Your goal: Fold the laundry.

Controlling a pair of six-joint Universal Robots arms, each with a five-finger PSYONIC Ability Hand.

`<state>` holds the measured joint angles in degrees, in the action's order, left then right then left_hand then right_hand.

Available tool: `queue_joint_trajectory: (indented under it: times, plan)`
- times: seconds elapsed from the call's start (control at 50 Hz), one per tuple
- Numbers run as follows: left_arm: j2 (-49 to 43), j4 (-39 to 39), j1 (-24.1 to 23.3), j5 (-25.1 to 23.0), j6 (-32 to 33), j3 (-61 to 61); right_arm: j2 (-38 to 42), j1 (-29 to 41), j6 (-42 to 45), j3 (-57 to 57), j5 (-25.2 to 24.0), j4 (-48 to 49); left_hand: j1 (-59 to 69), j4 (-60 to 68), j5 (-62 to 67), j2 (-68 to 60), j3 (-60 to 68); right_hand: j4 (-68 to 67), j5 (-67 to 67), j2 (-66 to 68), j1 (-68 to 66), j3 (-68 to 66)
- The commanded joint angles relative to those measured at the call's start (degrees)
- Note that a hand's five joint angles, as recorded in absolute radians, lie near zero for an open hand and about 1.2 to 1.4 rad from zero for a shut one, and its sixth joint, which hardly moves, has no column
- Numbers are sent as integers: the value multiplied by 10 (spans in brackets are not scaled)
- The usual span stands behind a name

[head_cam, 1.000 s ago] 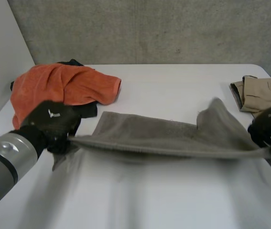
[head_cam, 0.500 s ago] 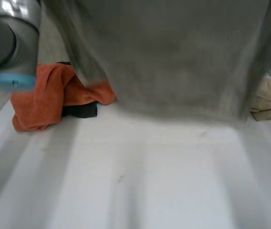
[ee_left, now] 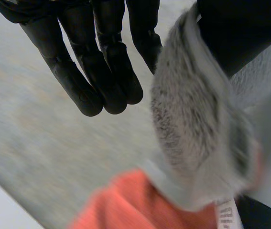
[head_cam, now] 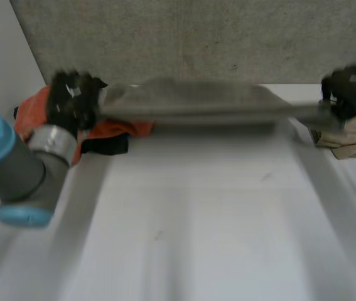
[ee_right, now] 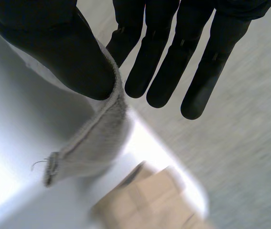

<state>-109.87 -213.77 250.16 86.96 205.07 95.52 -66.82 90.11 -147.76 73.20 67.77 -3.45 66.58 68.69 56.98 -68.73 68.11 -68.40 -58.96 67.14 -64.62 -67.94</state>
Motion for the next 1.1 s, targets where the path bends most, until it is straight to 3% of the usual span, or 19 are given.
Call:
queue_joint_trajectory:
  times: [0.02,0.12,0.2,0.28,0.38,0.46,0.58,0.68,0.82,0.9,1.04,1.06,1.08,1.1]
  plan:
    - [5,14,-12,-31,10,139,2,-32,70,76,-19,-105,134,113,130,-113,119,-116,-110,129,-154,-121]
    - [53,78,-29,-31,44,209,-24,-63,133,99,-17,-222,134,113,130,-113,119,-116,-110,129,-154,-121]
    - [124,207,-44,-18,83,250,-55,-99,216,111,-17,-350,134,113,130,-113,119,-116,-110,129,-154,-121]
    - [175,335,-56,9,96,251,-75,-140,354,132,-15,-485,134,113,130,-113,119,-116,-110,129,-154,-121]
    - [204,469,-70,35,91,224,-83,-158,436,140,-16,-525,134,113,130,-113,119,-116,-110,129,-154,-121]
    - [196,479,-71,29,92,183,-74,-146,398,127,-17,-481,134,113,130,-113,119,-116,-110,129,-154,-121]
    - [117,394,-67,28,98,106,-33,-108,339,100,-20,-374,134,113,130,-113,119,-116,-110,129,-154,-121]
    - [2,310,-58,56,119,-9,23,-61,268,60,-30,-227,134,113,130,-113,119,-116,-110,129,-154,-121]
    - [-123,293,-61,116,123,-150,94,-21,174,11,-27,-14,134,113,130,-113,119,-116,-110,129,-154,-121]
    - [-181,291,-61,127,128,-220,142,-5,144,-26,-13,66,134,113,130,-113,119,-116,-110,129,-154,-121]
    - [-235,291,-64,126,135,-289,221,23,143,-101,3,94,134,113,130,-113,119,-116,-110,129,-154,-121]
    - [-242,286,-67,122,133,-297,237,28,147,-117,10,89,116,95,112,-95,101,62,68,-50,25,58]
    - [-244,282,-68,117,131,-300,245,30,150,-125,17,86,-82,-103,-86,104,-98,382,388,-370,344,378]
    - [-247,279,-70,114,132,-303,254,33,152,-132,27,82,-253,-274,-256,274,-268,584,590,-571,546,579]
